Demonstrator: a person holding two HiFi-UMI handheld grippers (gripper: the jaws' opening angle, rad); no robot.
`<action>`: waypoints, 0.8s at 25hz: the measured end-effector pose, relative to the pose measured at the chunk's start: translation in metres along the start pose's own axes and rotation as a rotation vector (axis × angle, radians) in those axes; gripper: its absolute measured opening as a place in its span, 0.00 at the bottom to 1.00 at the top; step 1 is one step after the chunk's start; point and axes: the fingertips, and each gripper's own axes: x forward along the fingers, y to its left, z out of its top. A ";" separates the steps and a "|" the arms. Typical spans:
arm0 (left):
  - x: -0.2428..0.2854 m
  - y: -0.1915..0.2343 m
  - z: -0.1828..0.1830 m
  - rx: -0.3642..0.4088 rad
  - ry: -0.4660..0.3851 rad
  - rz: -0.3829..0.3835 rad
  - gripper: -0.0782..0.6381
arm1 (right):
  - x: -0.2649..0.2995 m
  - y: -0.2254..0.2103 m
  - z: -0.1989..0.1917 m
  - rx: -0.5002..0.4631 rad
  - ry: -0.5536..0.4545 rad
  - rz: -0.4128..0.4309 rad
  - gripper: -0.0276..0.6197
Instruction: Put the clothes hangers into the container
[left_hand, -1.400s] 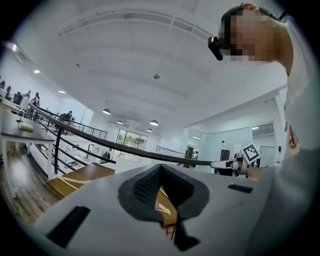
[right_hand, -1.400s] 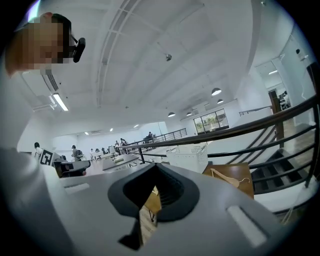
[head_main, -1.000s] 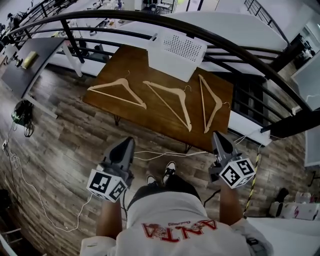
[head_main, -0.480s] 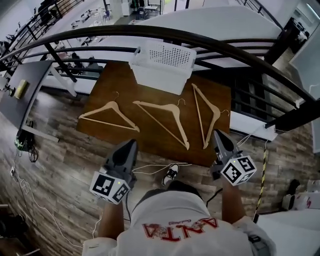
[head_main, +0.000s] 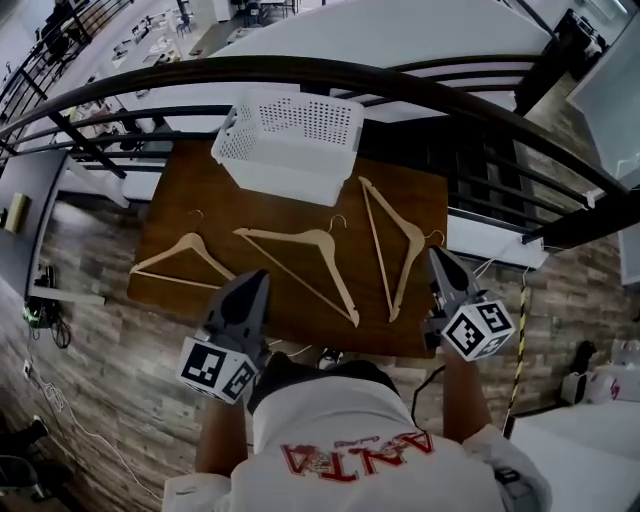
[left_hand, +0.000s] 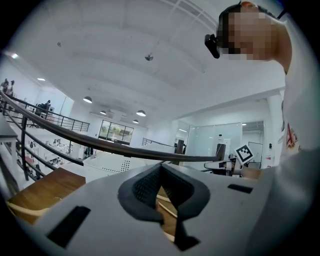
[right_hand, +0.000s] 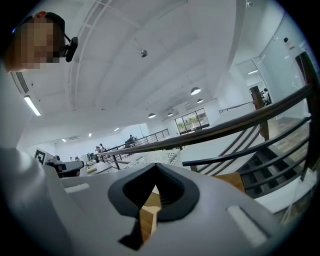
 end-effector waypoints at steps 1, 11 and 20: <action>0.008 0.000 -0.001 -0.001 0.013 -0.011 0.12 | 0.002 -0.005 0.001 0.007 -0.001 -0.009 0.04; 0.094 -0.010 -0.007 0.023 0.098 -0.243 0.12 | -0.023 -0.064 -0.008 0.098 -0.030 -0.259 0.04; 0.121 0.015 -0.013 0.007 0.131 -0.449 0.12 | -0.022 -0.041 -0.025 0.095 -0.010 -0.476 0.04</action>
